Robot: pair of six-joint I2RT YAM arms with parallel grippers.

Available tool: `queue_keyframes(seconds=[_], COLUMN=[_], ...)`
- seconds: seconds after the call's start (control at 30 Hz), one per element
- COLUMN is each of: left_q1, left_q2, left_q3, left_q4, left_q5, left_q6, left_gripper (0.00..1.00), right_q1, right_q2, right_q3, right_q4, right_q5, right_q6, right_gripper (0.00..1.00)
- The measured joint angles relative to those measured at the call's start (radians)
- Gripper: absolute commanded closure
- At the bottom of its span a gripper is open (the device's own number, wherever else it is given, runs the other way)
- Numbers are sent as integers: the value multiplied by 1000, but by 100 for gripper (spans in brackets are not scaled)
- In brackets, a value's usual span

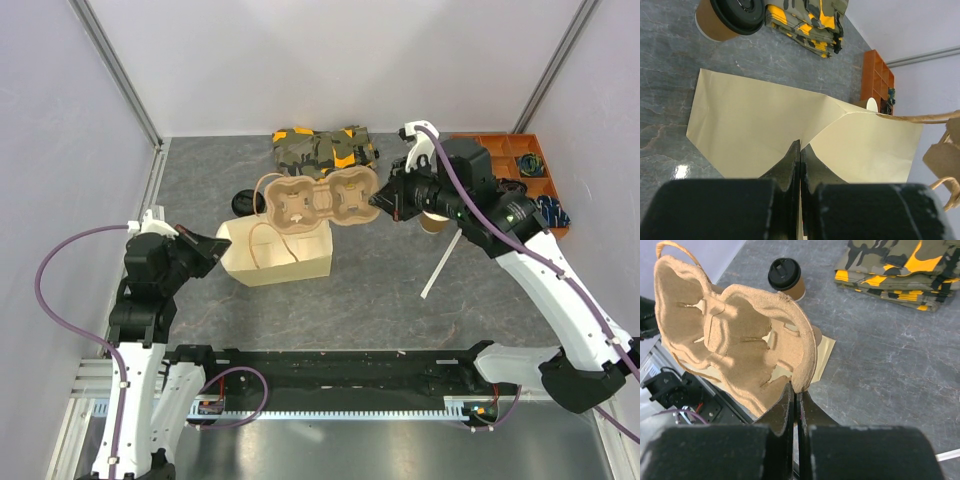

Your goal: Pack the takeout coffee

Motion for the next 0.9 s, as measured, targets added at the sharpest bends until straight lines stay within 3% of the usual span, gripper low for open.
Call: queue_keyframes(seconds=[0.23,0.6,0.9], left_q1=[0,0,0], left_q2=[3,32,47], left_q3=[0,-11,-12], left_q4=[4,51,61], left_q5=[5,7,11], left_q6=[1,0,-47], left_gripper=[98,98,98], right_q1=[-33,-100,65], right_q2=[18,60,56], right_q3=[5,-10,-11], right_q4=[21,51,9], right_q5=[5,-139,24], right_q6=[51,113,-2], right_gripper=[100,100,100])
